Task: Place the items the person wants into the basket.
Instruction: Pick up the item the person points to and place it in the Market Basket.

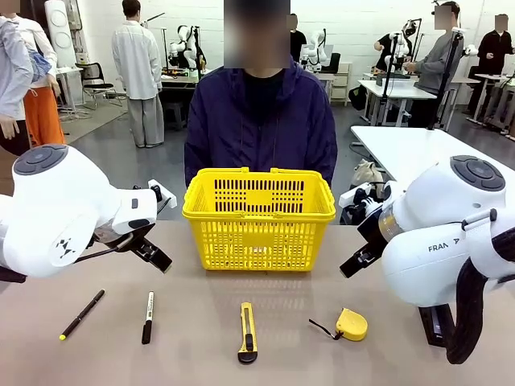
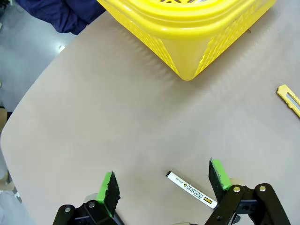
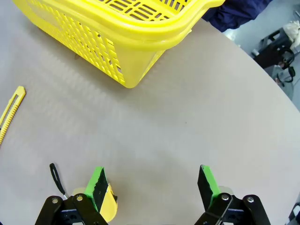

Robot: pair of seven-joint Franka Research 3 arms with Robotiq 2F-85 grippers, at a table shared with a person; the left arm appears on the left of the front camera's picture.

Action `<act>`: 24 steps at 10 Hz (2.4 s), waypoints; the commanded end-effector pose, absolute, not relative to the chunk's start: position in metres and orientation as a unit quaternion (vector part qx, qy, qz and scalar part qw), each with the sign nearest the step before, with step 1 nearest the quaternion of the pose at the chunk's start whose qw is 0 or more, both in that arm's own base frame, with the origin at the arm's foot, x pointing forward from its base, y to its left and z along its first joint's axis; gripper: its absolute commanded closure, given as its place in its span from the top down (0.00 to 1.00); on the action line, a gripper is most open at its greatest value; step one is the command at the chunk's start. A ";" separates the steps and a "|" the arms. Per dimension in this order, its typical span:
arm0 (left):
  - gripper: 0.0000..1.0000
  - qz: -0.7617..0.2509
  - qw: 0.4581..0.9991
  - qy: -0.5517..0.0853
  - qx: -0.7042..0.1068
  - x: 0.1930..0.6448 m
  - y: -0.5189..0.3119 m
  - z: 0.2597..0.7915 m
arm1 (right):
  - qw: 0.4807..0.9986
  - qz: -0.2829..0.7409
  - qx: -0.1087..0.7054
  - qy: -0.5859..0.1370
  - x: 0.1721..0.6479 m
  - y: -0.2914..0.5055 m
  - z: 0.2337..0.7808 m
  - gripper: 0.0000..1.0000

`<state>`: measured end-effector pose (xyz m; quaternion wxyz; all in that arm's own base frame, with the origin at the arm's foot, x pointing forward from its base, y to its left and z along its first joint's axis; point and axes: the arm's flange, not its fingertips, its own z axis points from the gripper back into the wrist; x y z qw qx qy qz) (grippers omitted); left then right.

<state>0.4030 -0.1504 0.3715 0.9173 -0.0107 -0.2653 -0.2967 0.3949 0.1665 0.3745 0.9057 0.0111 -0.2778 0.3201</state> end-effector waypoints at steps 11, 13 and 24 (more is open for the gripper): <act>1.00 -0.291 0.916 -0.275 0.032 0.358 -0.139 0.440 | 0.891 0.315 -0.046 -0.325 0.338 0.159 0.447 1.00; 1.00 -0.297 0.911 -0.272 0.085 0.333 -0.121 0.502 | 0.888 0.337 -0.097 -0.297 0.299 0.150 0.510 1.00; 1.00 -0.297 0.893 -0.326 0.089 0.286 -0.122 0.640 | 0.865 0.351 -0.129 -0.335 0.212 0.167 0.664 1.00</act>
